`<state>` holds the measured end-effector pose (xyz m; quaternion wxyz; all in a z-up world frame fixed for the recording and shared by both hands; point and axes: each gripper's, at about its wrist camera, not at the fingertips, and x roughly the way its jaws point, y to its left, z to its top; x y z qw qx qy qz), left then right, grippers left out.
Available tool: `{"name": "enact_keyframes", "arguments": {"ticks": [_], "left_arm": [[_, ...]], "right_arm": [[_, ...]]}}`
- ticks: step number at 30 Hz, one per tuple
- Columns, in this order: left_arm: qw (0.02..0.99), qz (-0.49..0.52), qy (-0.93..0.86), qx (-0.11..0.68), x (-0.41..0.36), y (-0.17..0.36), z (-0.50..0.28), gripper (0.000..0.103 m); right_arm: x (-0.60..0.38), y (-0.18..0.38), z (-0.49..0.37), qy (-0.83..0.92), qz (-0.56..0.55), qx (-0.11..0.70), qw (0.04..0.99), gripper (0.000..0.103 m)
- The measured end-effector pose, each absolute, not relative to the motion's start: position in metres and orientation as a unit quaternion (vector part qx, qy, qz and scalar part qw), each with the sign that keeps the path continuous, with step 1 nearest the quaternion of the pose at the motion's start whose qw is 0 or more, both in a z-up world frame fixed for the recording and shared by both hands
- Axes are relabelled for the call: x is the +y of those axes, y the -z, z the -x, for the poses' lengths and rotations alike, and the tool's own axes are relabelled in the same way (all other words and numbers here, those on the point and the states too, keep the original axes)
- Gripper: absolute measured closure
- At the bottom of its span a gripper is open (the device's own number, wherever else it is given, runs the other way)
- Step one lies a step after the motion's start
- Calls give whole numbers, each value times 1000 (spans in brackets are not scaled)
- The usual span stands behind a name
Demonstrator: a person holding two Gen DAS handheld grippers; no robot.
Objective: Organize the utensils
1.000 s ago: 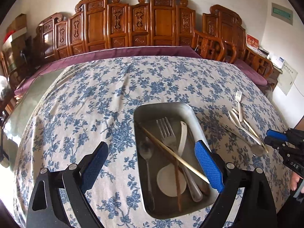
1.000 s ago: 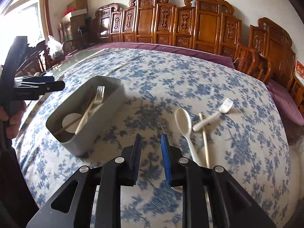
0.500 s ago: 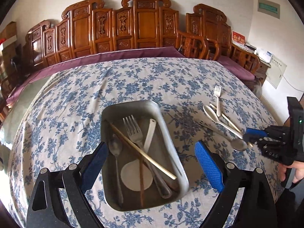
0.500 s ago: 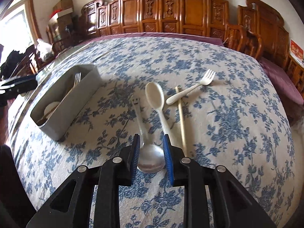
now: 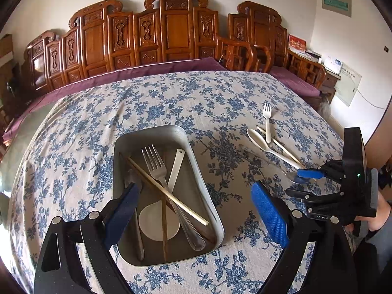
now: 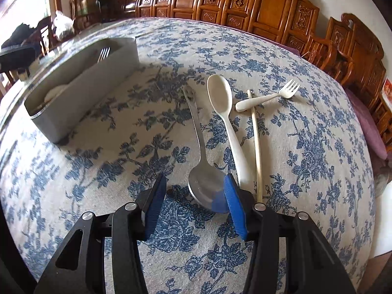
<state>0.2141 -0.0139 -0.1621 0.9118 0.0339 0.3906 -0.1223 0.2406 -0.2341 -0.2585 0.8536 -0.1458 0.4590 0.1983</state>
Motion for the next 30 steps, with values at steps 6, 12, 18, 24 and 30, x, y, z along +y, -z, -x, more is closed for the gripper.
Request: {"name": "enact_keyframes", "arguments": {"ticks": [6, 12, 18, 24, 30], "left_arm": [[912, -35, 122, 391, -14, 161, -213, 14], [911, -39, 124, 392, -16, 163, -213, 14], [910, -44, 124, 393, -19, 164, -211, 14], [910, -48, 123, 393, -22, 166, -210, 14], [909, -52, 126, 393, -26, 167, -209, 14]], "right_arm": [[-241, 259, -246, -203, 125, 467, 851, 56], [-253, 259, -254, -212, 100, 471, 850, 71], [-252, 258, -255, -222, 100, 470, 849, 77], [-251, 251, -253, -217, 113, 462, 853, 92], [-256, 241, -258, -208, 118, 449, 861, 99]]}}
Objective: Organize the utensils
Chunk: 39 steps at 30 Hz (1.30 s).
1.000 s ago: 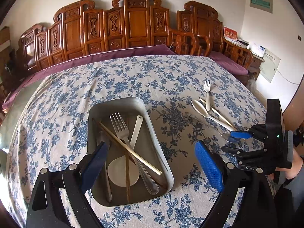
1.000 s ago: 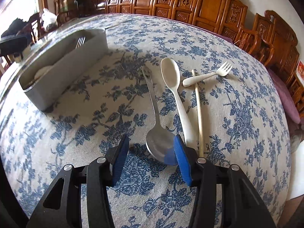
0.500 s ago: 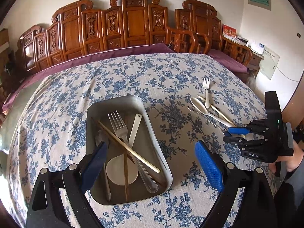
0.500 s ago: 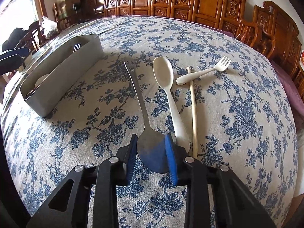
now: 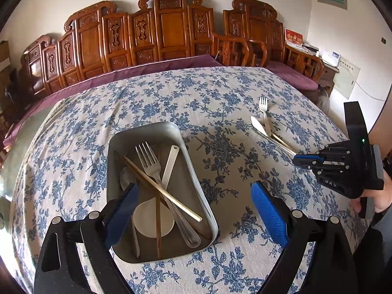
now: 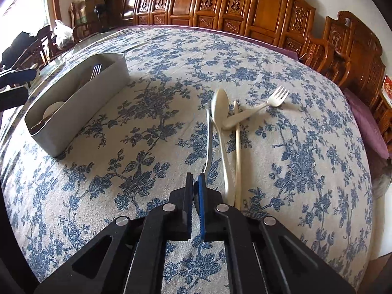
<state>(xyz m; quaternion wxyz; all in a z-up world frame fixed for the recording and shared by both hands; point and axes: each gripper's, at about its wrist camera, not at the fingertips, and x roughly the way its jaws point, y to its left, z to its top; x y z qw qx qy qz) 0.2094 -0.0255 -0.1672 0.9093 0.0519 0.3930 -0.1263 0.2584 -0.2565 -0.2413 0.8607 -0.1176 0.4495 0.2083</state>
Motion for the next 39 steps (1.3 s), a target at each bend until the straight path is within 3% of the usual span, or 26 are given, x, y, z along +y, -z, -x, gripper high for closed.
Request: {"name": "enact_keyframes", "arguments": {"ticks": [19, 33, 39], "left_arm": [[899, -61, 125, 415, -73, 178, -212, 14], [886, -23, 152, 437, -145, 195, -289, 14], [877, 2, 152, 456, -162, 209, -332, 33]], "right_arm": [[-290, 198, -244, -218, 70, 388, 893, 99], [-331, 231, -269, -182, 33, 431, 883, 99], [-344, 235, -274, -174, 6, 438, 882, 99]]}}
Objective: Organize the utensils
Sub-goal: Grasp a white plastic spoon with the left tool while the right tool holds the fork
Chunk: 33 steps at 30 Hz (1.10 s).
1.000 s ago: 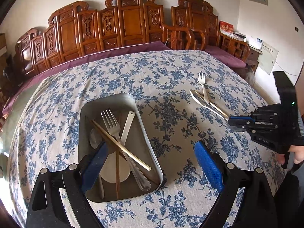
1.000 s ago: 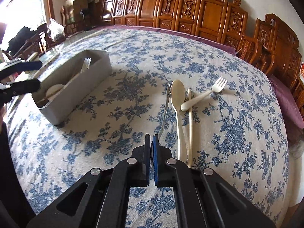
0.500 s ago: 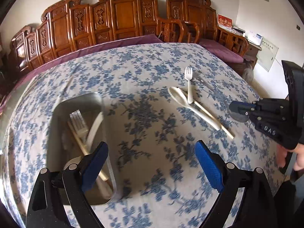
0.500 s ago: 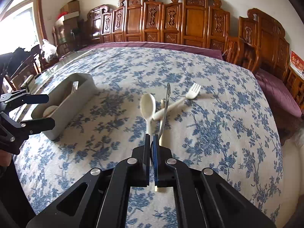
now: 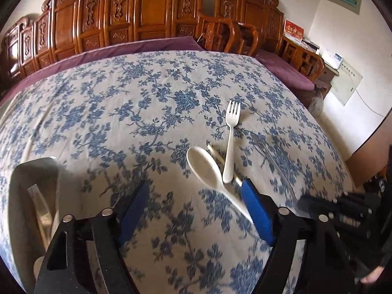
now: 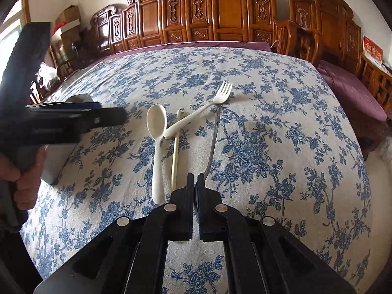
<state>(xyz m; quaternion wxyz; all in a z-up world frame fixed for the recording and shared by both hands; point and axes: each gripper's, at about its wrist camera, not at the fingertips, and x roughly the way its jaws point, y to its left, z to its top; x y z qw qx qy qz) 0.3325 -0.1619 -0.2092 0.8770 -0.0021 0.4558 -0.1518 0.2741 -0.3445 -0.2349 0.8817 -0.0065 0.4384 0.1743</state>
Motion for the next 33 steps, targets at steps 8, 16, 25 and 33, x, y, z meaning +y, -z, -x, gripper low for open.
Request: {"name": "enact_keyframes", "arguments": {"ticks": [8, 16, 25, 33], "left_arm": [[857, 43, 134, 496, -173, 244, -374, 55], [865, 20, 112, 488, -178, 253, -381, 80], [869, -7, 121, 479, -171, 233, -367, 99], [882, -28, 123, 454, -142, 197, -338, 99]], "right_arm": [[-348, 237, -278, -177, -14, 445, 878, 99], [-349, 234, -278, -179, -23, 442, 879, 99], [-338, 229, -278, -184, -16, 436, 881, 99], [-317, 219, -272, -196, -4, 425, 884, 99]]}}
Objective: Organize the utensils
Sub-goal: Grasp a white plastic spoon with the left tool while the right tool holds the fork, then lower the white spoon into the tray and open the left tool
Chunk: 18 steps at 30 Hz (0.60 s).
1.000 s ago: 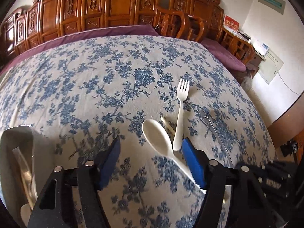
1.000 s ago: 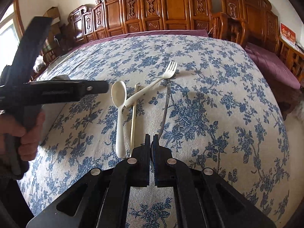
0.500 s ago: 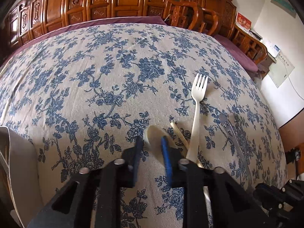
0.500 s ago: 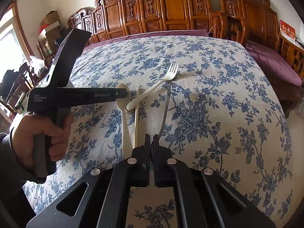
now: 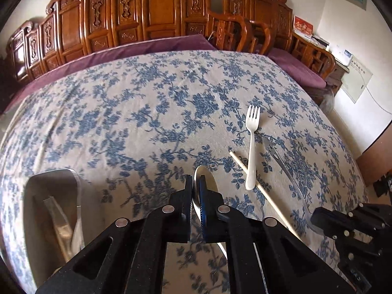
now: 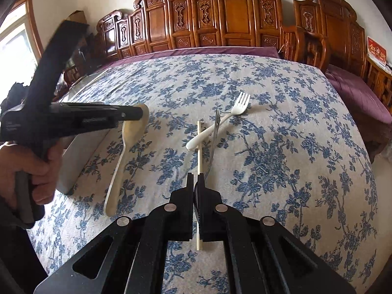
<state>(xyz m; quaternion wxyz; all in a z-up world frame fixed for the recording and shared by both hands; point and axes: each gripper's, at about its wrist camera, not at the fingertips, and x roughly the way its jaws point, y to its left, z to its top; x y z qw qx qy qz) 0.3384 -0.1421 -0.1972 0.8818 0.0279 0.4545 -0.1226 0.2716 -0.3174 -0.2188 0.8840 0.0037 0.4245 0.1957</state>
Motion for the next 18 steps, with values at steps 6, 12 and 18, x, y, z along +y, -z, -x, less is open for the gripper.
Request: {"name": "enact_keyframes", "arguments": {"ticks": [6, 12, 18], "left_arm": [[891, -39, 114, 437, -114, 171, -321, 99], [899, -47, 94, 425, -79, 152, -310, 99], [902, -53, 70, 422, -45, 143, -302, 99]], "right_arm": [[-299, 214, -263, -207, 4, 420, 883, 99], [-278, 211, -254, -223, 14, 417, 881, 99], [-257, 209, -247, -234, 35, 415, 878, 99]]}}
